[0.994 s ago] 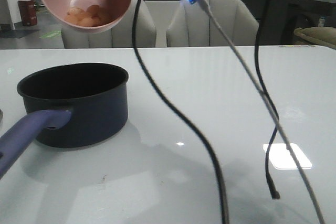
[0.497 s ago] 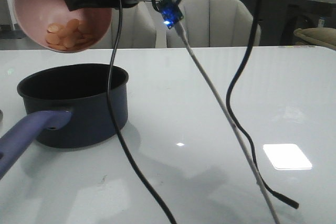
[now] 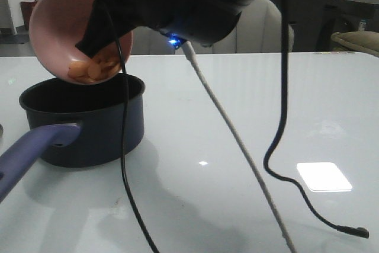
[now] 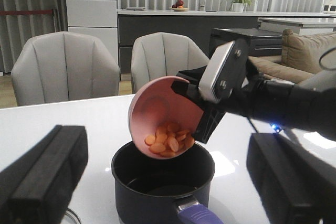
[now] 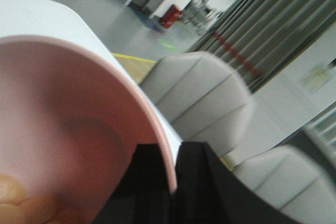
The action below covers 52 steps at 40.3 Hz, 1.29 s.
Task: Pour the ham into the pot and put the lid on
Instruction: 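Tilt the pink bowl to pour the ham slices into the saucepan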
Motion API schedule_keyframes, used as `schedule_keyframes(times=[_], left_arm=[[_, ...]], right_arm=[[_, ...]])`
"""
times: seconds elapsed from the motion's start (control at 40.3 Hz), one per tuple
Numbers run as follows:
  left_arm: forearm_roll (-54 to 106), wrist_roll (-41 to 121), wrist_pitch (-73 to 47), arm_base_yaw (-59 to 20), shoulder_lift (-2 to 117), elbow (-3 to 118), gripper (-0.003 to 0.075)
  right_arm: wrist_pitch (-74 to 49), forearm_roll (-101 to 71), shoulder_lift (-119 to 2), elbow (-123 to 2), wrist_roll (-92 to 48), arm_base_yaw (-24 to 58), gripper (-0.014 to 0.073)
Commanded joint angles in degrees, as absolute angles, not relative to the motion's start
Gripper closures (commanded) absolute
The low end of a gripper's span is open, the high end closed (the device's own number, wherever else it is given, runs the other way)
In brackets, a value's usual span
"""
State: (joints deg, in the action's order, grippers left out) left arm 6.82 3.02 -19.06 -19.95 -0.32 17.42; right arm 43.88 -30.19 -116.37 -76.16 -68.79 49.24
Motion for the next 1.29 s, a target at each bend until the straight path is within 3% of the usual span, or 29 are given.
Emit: schedule_keyframes(times=[0.0, 0.224, 0.795, 1.068, 1.267], left_arm=[[6.97, 2.80, -14.56, -20.51, 0.03, 18.93, 0.0064], [6.97, 2.80, -14.56, -20.51, 0.03, 18.93, 0.0064], [6.97, 2.80, -14.56, -20.51, 0.03, 18.93, 0.0064], [6.97, 2.80, -14.56, -20.51, 0.03, 18.93, 0.0064], [6.97, 2.80, -14.56, -20.51, 0.03, 18.93, 0.0064]], right_arm=[[56.39, -29.76, -115.19, -77.58, -80.11, 50.27, 0.0456], [73.84, -24.59, -120.15, -77.58, -88.28, 50.65, 0.0456], [73.75, -6.23, -120.72, -77.38, -93.74, 50.69, 0.0456], [71.99, -24.01, -118.68, -77.67, -67.07, 50.72, 0.0459], [58.19, -34.02, -112.04, -77.67, -49.91, 50.72, 0.0459]])
